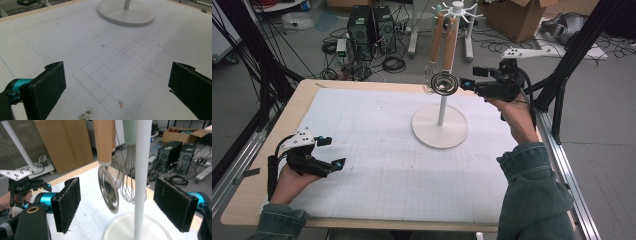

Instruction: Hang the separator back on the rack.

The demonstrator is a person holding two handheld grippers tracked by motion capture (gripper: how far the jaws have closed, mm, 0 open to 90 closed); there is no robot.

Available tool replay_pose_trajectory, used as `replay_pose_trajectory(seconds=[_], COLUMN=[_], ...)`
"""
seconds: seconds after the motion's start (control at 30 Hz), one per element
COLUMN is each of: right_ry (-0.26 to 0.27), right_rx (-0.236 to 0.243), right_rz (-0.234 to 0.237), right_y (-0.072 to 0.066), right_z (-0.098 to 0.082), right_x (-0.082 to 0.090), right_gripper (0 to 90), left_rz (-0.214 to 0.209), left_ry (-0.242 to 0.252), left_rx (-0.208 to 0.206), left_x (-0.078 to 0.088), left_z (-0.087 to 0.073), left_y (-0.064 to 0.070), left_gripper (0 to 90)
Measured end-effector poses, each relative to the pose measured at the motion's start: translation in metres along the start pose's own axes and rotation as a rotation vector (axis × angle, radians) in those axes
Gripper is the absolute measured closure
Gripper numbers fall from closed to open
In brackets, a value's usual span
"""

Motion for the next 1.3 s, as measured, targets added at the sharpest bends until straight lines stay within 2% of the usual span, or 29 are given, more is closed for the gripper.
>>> replay_pose_trajectory(seconds=[0.33,0.4,0.53,0.87,1.03,1.13,1.3], right_ry=[-0.002,-0.014,-0.028,-0.079,-0.072,-0.072,-0.096], right_rx=[-0.013,-0.002,-0.001,0.0,-0.007,-0.017,-0.011], right_rz=[-0.002,-0.023,-0.035,-0.039,-0.039,-0.049,-0.058], right_y=[0.0,0.0,-0.001,-0.01,-0.016,-0.02,-0.023], right_z=[-0.031,-0.036,-0.05,-0.09,-0.106,-0.113,-0.125], right_x=[-0.004,-0.005,-0.006,-0.015,-0.016,-0.016,-0.018], right_gripper=[16.3,15.1,12.7,10.4,9.6,0.4,0.4], left_rz=[0.001,-0.004,-0.008,-0.01,-0.013,-0.015,-0.014], left_ry=[-0.001,-0.001,-0.004,-0.01,-0.013,-0.014,-0.013], left_rx=[0.004,0.009,0.011,0.016,0.013,0.013,0.018], left_x=[-0.001,-0.002,-0.003,-0.004,-0.005,-0.005,-0.006], left_z=[-0.001,-0.002,-0.003,-0.005,-0.005,-0.006,-0.006], left_y=[-0.001,-0.001,-0.001,-0.001,-0.001,0.0,0.0], left_gripper=[1.7,1.7,1.7,1.7,1.7,1.7,1.7])
Point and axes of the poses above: each handheld gripper's, and its own axes: x roughly backward along the jaws, z roughly out of its top, y roughly to its right, the point moved 5 cm from there along -x, roughly forward along the jaws, and after that the axes turned 6 degrees about x, right-handed, at the moved point
